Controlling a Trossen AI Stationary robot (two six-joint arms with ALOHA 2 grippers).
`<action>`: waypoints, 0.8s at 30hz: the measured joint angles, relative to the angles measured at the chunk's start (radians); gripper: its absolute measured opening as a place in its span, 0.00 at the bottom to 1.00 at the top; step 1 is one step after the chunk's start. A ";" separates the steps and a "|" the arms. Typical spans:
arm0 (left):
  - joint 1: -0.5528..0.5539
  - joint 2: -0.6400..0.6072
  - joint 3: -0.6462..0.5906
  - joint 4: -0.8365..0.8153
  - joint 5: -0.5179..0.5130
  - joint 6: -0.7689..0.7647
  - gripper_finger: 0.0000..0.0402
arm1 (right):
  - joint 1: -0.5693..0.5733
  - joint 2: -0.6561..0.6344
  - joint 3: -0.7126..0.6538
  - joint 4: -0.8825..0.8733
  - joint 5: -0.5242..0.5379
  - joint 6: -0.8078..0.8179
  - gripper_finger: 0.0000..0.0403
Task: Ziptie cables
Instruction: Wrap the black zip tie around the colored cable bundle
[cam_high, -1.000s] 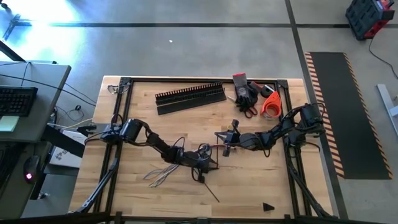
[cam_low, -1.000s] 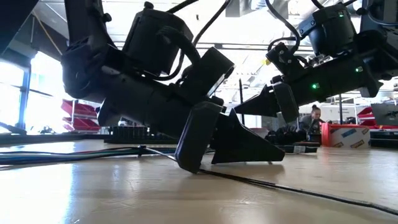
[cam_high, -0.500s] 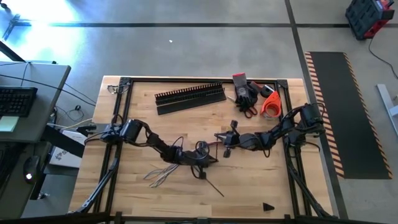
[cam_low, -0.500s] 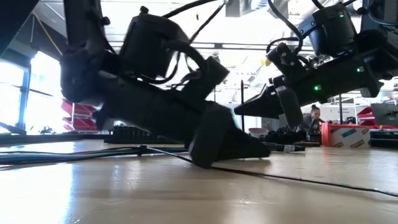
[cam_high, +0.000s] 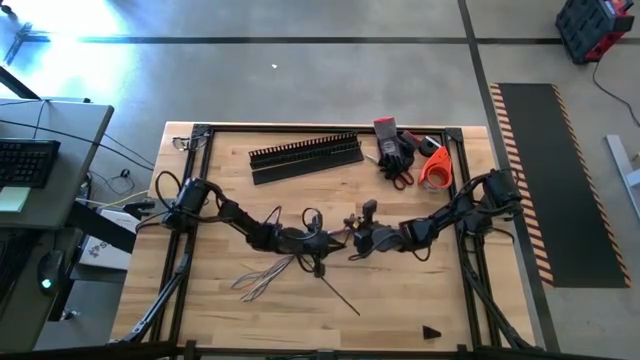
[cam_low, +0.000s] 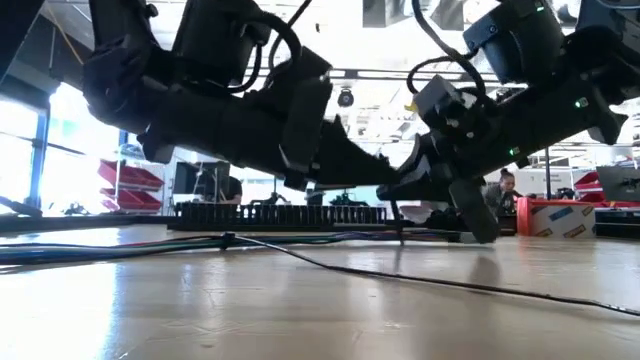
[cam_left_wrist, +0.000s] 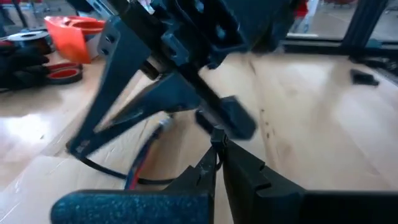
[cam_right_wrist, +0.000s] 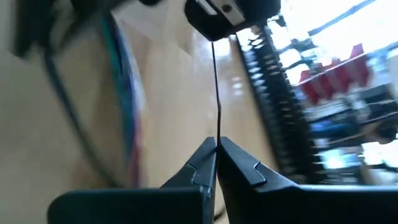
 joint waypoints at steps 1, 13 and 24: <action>0.003 0.000 0.000 0.006 0.005 0.000 0.00 | 0.006 0.000 0.000 0.001 0.027 -0.035 0.00; 0.025 0.000 0.001 0.028 0.064 -0.038 0.00 | 0.052 0.000 -0.002 0.001 0.082 -0.265 0.00; 0.029 -0.001 0.002 0.056 0.085 -0.050 0.00 | 0.074 0.000 -0.003 0.010 0.066 -0.268 0.00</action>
